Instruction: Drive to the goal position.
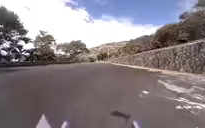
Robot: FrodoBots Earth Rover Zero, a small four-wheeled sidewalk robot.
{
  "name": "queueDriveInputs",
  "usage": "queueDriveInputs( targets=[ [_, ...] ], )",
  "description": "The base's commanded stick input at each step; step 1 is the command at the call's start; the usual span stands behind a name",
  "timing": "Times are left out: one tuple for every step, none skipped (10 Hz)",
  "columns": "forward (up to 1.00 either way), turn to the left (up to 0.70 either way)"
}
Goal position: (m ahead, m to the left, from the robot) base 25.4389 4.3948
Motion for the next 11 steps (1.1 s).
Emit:
queueDriveInputs(
  targets=[
    [0.7,0.0],
    [0.7,0.0],
    [0.7,0.0],
    [0.7,0.0],
    [0.7,0.0],
    [0.7,0.0],
    [0.7,0.0],
    [0.7,0.0],
    [0.7,0.0],
    [0.7,0.0],
    [0.7,0.0]
  ],
)
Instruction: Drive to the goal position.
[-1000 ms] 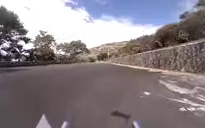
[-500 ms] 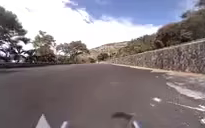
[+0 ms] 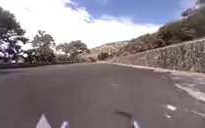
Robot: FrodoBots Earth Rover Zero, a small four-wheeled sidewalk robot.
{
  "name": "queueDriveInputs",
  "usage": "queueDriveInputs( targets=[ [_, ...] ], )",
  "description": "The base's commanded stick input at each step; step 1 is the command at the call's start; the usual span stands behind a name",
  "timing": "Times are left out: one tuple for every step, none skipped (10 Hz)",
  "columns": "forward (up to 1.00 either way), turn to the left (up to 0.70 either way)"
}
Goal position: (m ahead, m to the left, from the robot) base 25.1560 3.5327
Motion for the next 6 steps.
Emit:
queueDriveInputs(
  targets=[
    [0.7,0.0],
    [0.7,0.0],
    [0.7,0.0],
    [0.7,0.0],
    [0.7,0.0],
    [0.5,0.0]
  ],
)
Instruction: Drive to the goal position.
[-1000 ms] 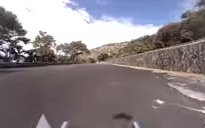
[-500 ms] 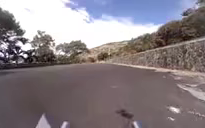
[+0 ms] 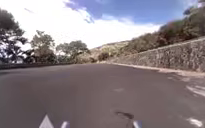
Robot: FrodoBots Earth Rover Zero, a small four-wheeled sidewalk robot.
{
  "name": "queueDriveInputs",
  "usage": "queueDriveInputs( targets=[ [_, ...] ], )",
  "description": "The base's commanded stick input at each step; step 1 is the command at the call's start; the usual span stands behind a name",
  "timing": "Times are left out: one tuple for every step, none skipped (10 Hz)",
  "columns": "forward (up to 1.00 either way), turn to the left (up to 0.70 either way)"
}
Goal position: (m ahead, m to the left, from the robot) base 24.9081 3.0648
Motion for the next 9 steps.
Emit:
queueDriveInputs(
  targets=[
    [0.5,0.0],
    [0.5,0.0],
    [0.5,0.0],
    [0.5,0.0],
    [0.5,0.0],
    [0.5,0.0],
    [0.5,0.0],
    [0.5,0.0],
    [0.5,0.0]
  ],
)
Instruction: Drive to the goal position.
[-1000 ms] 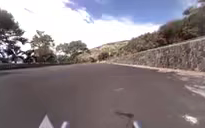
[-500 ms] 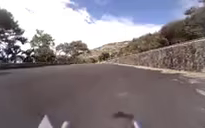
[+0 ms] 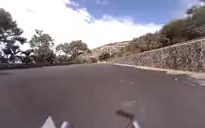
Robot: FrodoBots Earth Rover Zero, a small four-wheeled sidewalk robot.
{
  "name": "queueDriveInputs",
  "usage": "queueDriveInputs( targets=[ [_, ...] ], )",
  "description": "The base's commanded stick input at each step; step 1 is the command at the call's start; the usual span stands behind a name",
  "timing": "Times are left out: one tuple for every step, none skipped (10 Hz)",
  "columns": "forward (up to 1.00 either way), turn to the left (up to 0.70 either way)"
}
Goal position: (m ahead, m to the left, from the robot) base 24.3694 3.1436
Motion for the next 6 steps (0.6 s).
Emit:
queueDriveInputs(
  targets=[
    [0.5,0.0],
    [0.53,0.0],
    [0.74,0.0],
    [0.85,0.0],
    [0.85,0.0],
    [0.85,0.0]
  ],
)
